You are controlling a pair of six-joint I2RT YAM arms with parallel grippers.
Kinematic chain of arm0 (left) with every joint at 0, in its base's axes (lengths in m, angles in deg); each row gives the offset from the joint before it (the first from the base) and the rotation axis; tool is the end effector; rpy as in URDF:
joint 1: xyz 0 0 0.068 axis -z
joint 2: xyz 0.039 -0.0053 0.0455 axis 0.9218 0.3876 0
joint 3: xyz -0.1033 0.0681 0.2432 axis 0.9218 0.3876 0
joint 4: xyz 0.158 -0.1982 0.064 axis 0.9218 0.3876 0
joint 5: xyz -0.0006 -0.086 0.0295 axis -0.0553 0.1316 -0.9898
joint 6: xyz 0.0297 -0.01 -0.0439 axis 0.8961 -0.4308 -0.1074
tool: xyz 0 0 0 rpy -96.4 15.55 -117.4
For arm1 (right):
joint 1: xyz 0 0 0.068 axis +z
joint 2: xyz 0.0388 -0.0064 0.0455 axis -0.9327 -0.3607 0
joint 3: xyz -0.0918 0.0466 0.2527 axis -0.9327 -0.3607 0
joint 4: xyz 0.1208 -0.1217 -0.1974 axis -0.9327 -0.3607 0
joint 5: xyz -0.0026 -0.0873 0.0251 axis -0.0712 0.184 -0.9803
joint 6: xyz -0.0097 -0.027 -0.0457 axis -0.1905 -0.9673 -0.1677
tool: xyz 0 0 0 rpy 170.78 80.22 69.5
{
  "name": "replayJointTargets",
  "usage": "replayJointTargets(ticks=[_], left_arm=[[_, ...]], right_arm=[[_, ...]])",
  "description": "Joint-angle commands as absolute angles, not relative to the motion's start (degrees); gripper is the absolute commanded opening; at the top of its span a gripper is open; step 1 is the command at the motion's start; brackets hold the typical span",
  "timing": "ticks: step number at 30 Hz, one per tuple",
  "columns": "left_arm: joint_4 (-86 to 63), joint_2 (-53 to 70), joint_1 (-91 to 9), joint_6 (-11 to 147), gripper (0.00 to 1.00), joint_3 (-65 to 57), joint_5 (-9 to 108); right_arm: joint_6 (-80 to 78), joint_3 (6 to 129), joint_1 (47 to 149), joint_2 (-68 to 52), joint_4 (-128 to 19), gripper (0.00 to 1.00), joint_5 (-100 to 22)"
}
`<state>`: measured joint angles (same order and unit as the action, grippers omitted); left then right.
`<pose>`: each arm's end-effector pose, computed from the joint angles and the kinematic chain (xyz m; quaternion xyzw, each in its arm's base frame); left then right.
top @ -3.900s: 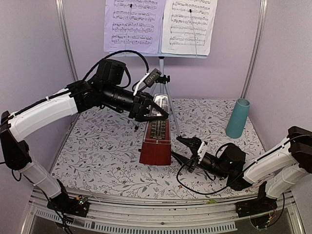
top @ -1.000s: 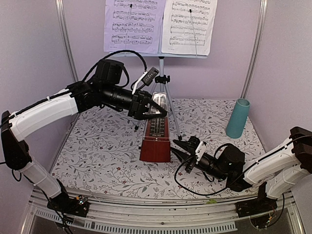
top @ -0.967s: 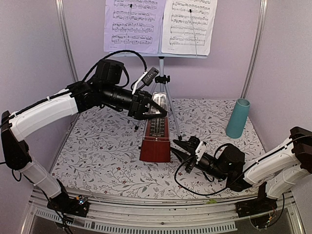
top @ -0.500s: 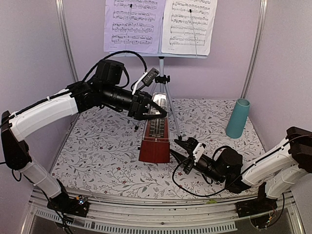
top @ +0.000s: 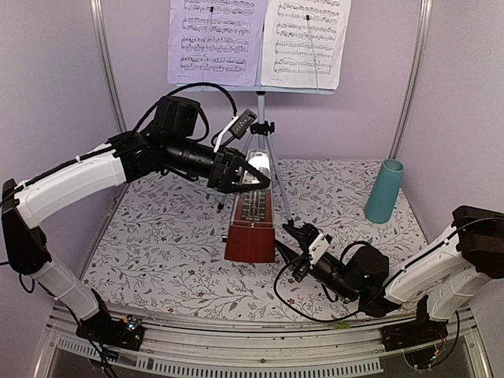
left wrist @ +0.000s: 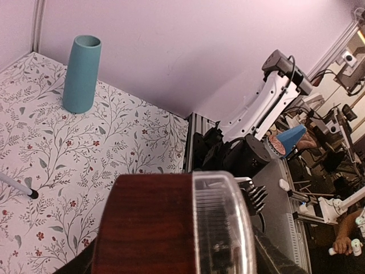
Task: Set up the instrument practice props
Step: Screw the knob on the metronome onto the metronome.
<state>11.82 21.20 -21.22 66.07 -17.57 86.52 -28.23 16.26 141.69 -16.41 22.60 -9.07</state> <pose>0.2253 -0.2695 0.3861 0.4170 0.6836 -0.5308 0.2776 0.0957 0.2628 0.2002 -0.3494 0.5379 0.2209 0.7347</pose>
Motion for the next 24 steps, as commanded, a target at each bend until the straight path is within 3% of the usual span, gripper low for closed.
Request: replayJointTargets(ticks=[1, 24], left_arm=[[8.78, 20.79, -21.60, 64.68, 0.00, -18.37, 86.26], [8.67, 19.51, -21.58, 64.36, 0.00, -16.71, 86.65]], right_arm=[[-28.39, 17.89, 142.50, -16.91, 27.17, 0.38, -6.65], [-23.79, 16.54, 142.60, -14.93, 27.34, 0.28, -5.41]])
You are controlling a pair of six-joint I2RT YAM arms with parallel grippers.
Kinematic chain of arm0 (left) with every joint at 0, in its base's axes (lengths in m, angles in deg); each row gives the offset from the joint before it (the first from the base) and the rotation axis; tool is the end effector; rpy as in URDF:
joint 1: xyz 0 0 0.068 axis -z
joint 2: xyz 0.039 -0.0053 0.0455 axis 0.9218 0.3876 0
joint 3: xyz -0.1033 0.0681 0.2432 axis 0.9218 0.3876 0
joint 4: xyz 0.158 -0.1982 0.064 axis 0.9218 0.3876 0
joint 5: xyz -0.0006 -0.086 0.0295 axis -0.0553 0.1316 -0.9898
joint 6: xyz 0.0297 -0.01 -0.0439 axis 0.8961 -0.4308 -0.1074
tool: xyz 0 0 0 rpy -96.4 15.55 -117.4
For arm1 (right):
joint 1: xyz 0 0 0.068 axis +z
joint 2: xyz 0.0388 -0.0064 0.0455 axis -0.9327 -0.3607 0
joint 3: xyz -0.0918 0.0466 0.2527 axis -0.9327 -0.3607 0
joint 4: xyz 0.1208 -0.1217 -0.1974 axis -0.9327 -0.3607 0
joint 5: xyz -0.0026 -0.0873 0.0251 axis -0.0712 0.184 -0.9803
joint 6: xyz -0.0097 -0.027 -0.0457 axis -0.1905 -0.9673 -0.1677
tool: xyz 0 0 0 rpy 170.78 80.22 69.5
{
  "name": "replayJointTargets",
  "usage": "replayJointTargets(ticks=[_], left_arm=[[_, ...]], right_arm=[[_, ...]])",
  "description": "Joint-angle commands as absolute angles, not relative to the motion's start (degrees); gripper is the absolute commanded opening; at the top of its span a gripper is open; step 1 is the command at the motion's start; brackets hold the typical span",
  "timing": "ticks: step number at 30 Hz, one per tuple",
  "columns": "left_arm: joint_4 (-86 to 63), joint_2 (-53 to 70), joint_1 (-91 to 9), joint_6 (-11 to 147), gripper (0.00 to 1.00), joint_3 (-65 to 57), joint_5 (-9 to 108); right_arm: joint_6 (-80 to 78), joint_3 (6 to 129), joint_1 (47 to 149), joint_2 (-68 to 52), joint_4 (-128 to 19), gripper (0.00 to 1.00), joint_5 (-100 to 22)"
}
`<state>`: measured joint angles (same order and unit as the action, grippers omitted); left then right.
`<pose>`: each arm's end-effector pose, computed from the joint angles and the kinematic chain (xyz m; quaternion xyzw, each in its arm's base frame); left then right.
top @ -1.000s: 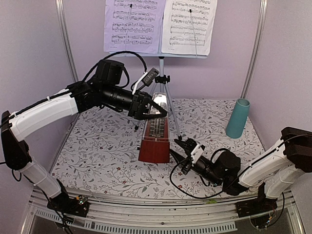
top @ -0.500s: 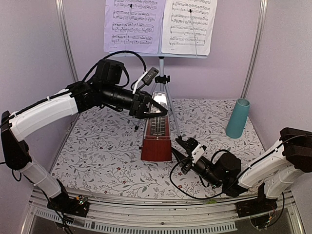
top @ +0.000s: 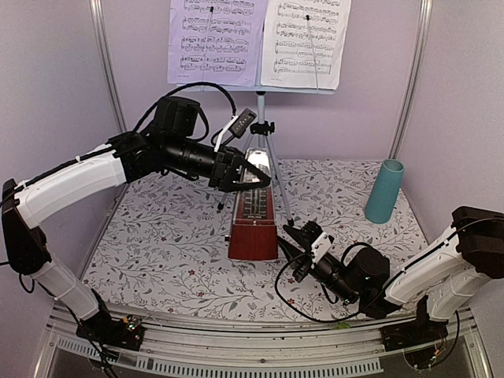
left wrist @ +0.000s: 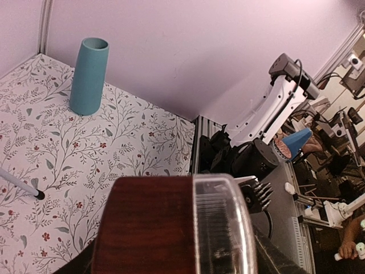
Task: Set up the instrument practice props
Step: Screw the knob on the metronome onto the metronome.
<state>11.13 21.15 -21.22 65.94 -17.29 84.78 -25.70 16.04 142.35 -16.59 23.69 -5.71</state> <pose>0.2265 -0.2697 0.3855 0.4108 0.6885 -0.5234 0.2887 0.0940 0.2617 0.2002 -0.3185 0.5541 0.2255 0.7353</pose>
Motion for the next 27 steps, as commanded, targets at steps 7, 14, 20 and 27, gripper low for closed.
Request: replayJointTargets(ticks=[7, 14, 20, 27], left_arm=[[8.43, 19.57, -21.63, 64.41, 0.00, -16.61, 86.91], [8.10, 19.57, -21.60, 64.33, 0.00, -16.21, 87.10], [7.96, 19.18, -21.60, 64.23, 0.00, -15.82, 87.04], [9.49, 18.53, -21.59, 62.88, 0.00, -16.03, 86.00]], right_arm=[[-23.71, 16.78, 142.63, -15.19, 27.08, 0.25, -7.40], [-24.35, 17.61, 142.61, -15.60, 27.04, 0.22, -7.89], [-23.55, 18.00, 142.61, -15.59, 26.74, 0.21, -6.12], [-20.24, 15.49, 142.81, -15.23, 26.87, 0.30, -7.36]])
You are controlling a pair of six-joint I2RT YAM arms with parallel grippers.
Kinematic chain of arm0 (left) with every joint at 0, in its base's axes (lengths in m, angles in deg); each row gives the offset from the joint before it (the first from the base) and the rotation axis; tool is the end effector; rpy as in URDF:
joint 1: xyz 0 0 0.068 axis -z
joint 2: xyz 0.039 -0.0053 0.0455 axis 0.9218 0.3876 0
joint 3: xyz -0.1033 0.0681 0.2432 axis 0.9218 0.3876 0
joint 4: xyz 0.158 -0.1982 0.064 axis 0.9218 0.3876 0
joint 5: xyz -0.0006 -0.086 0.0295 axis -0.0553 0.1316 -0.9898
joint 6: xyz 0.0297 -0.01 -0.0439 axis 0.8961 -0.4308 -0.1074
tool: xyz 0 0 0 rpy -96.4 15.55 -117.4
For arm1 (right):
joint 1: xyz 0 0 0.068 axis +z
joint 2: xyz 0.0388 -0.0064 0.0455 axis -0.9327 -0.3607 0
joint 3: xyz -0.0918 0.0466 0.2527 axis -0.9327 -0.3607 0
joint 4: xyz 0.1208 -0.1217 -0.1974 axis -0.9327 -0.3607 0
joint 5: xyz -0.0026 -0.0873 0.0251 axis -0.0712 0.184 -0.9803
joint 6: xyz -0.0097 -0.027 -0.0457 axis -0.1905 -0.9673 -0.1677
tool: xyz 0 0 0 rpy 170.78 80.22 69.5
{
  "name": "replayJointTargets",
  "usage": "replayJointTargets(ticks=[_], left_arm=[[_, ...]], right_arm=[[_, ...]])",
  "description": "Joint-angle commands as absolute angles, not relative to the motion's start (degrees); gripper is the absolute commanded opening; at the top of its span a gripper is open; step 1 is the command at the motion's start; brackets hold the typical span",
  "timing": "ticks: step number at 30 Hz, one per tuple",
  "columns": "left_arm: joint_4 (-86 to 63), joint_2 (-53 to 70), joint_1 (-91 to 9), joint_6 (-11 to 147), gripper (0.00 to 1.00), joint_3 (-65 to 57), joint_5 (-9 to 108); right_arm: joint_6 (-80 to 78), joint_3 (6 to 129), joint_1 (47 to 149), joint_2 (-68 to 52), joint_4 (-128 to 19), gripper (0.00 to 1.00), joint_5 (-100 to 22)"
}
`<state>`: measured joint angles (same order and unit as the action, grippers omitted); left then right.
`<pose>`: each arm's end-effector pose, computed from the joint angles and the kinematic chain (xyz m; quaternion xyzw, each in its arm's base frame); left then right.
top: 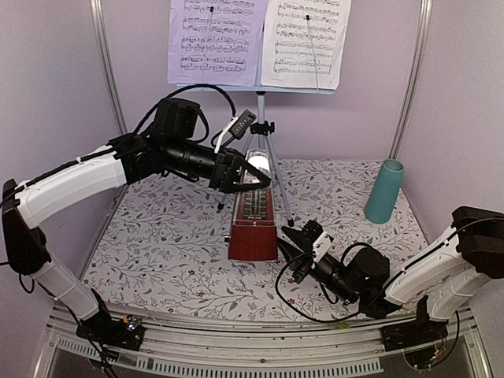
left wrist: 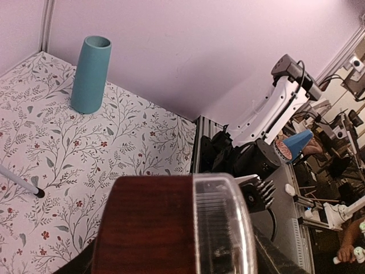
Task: Set up the instrument practice props
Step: Screw the knob on the metronome onto the metronome.
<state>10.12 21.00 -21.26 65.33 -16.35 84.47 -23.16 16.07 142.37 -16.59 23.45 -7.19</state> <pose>0.2270 -0.2696 0.3824 0.4061 0.6909 -0.5237 0.2891 0.0933 0.2625 0.2000 -0.3156 0.5562 0.2491 0.7273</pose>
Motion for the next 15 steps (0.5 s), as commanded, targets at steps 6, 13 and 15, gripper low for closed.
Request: replayJointTargets(ticks=[6, 13, 15], left_arm=[[11.26, 18.35, -21.58, 60.72, 0.00, -16.28, 84.52], [11.51, 18.43, -21.61, 59.76, 0.00, -16.08, 84.55], [11.39, 18.43, -21.63, 59.82, 0.00, -16.19, 85.16]], right_arm=[[-19.71, 14.82, 144.96, -17.69, 29.51, 0.37, -6.12], [-18.87, 15.08, 145.66, -20.46, 31.39, 0.38, -5.20], [-18.48, 14.76, 145.67, -20.94, 31.81, 0.38, -5.38]])
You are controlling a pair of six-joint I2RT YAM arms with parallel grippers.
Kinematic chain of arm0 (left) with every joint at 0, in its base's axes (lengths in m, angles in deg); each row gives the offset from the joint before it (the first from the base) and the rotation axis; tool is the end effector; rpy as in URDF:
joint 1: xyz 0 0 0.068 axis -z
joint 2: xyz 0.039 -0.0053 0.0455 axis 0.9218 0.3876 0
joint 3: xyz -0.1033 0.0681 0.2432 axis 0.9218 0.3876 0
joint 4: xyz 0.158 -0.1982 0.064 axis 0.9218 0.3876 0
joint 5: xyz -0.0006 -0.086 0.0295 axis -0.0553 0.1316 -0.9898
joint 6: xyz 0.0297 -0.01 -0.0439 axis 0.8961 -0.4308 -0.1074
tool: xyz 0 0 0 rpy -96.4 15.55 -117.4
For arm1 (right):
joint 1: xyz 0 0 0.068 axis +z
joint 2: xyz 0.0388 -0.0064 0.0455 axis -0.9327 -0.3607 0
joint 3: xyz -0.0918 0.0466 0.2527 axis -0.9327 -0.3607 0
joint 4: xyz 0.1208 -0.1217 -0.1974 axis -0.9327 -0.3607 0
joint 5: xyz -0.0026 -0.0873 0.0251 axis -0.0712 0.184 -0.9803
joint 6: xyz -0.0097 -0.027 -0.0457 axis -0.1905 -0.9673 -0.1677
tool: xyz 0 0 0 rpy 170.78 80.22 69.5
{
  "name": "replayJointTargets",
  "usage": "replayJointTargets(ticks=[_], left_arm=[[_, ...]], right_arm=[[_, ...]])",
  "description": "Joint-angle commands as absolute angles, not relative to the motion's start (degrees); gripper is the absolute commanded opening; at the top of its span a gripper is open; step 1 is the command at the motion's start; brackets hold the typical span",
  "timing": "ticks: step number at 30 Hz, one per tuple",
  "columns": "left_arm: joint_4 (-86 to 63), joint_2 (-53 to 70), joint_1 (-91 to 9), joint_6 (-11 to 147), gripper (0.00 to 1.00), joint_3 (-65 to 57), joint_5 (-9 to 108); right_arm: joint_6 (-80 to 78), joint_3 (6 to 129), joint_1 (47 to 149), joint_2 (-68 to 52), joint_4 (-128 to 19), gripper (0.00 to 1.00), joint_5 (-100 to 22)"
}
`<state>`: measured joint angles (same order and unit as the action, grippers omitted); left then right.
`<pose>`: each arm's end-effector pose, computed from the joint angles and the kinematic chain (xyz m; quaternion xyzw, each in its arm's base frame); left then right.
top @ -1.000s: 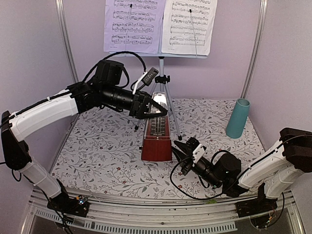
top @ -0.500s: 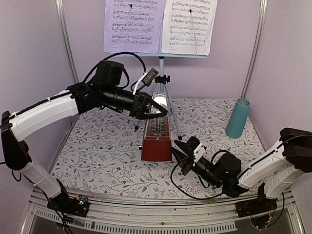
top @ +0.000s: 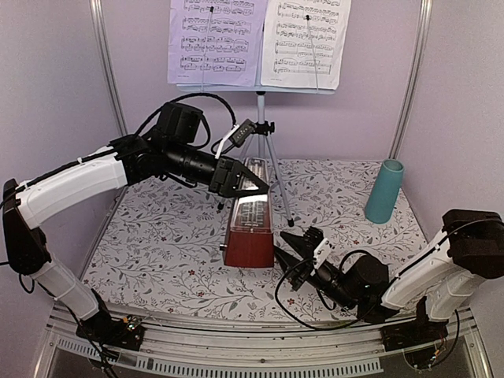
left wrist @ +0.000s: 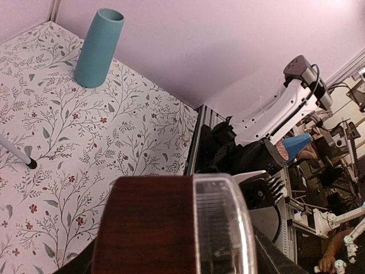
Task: Set up the instrument practice props
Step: Screw the knob on the metronome onto the metronome.
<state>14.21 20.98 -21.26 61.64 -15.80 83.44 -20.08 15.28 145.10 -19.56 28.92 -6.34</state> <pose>0.2254 -0.2673 0.3726 0.3727 0.7298 -0.5175 0.2462 0.0810 0.2660 0.1930 -0.2998 0.5536 0.2881 0.7215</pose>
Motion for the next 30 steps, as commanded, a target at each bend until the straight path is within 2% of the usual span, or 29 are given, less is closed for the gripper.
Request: replayJointTargets(ticks=[1, 20, 30], left_arm=[[11.26, 18.47, -21.62, 59.83, 0.00, -16.12, 85.59], [11.72, 20.22, -21.81, 60.19, 0.00, -16.65, 89.50], [12.66, 20.77, -22.41, 58.74, 0.00, -17.57, 87.83]], right_arm=[[-18.41, 14.39, 145.67, -21.06, 32.21, 0.38, -5.72], [-20.37, 14.68, 145.67, -21.34, 32.38, 0.37, -8.09], [-19.54, 14.20, 146.72, -21.75, 31.91, 0.46, -7.00]])
